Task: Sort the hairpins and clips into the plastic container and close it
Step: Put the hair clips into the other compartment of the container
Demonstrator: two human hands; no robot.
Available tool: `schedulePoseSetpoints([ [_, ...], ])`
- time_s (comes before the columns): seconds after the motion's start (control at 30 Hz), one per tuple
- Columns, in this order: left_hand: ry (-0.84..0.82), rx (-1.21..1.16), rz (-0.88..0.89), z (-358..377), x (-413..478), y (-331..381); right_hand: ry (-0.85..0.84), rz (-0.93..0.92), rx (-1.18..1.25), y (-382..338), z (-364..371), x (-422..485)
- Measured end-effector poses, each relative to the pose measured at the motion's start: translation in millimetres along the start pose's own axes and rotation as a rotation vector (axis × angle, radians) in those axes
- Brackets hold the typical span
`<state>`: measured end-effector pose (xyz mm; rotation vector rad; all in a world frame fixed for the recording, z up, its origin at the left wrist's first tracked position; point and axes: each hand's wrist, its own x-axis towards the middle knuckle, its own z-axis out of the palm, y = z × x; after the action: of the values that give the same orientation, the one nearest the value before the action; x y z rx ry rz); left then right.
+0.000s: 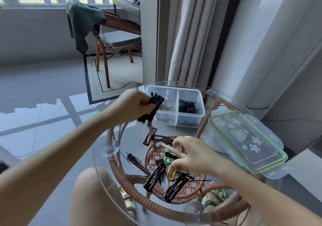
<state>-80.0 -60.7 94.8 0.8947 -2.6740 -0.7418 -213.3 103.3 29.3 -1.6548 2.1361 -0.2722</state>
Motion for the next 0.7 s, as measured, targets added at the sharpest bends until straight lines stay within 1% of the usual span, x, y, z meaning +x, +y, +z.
schedulePoseSetpoints([
  [0.07, 0.073, -0.027, -0.057, -5.4, 19.8, 9.2, 0.003, -0.011, 0.025, 0.1, -0.4, 1.6],
  [0.13, 0.101, -0.027, -0.125, -5.5, 43.4, 14.8, -0.011, -0.014, 0.068, 1.1, -1.5, 2.0],
  [0.2, 0.052, -0.063, -0.215, -1.6, 66.3, 16.5, -0.027, -0.011, 0.112, 2.6, -2.3, 2.4],
  [0.37, -0.121, -0.001, -0.361, 14.8, 95.0, 13.2, 0.011, -0.018, 0.105, 5.4, -1.4, 3.6],
  [0.43, -0.121, 0.033, -0.324, 17.2, 96.9, 9.1, 0.025, -0.002, 0.121, 6.5, -1.4, 3.9],
  [0.47, -0.078, 0.045, -0.280, 17.0, 96.1, 6.2, 0.024, 0.012, 0.154, 6.8, -3.8, 3.7],
  [0.5, -0.022, 0.036, -0.240, 14.2, 91.8, 4.9, 0.019, 0.032, 0.214, 5.9, -8.3, 3.0],
  [0.57, 0.087, -0.057, -0.199, 5.5, 75.7, 5.1, 0.018, 0.076, 0.389, 2.4, -23.8, 2.1],
  [0.6, 0.109, -0.080, -0.182, 1.0, 64.7, 4.4, 0.047, 0.087, 0.467, 0.0, -33.3, 4.2],
  [0.63, 0.088, -0.074, -0.169, -3.4, 52.2, 3.5, 0.107, 0.091, 0.515, -3.1, -43.2, 9.2],
  [0.67, 0.018, -0.037, -0.160, -6.5, 39.1, 0.9, 0.191, 0.089, 0.533, -6.7, -52.7, 17.1],
  [0.7, -0.101, 0.020, -0.161, -8.6, 25.2, -1.0, 0.280, 0.085, 0.528, -11.2, -60.9, 27.5],
])
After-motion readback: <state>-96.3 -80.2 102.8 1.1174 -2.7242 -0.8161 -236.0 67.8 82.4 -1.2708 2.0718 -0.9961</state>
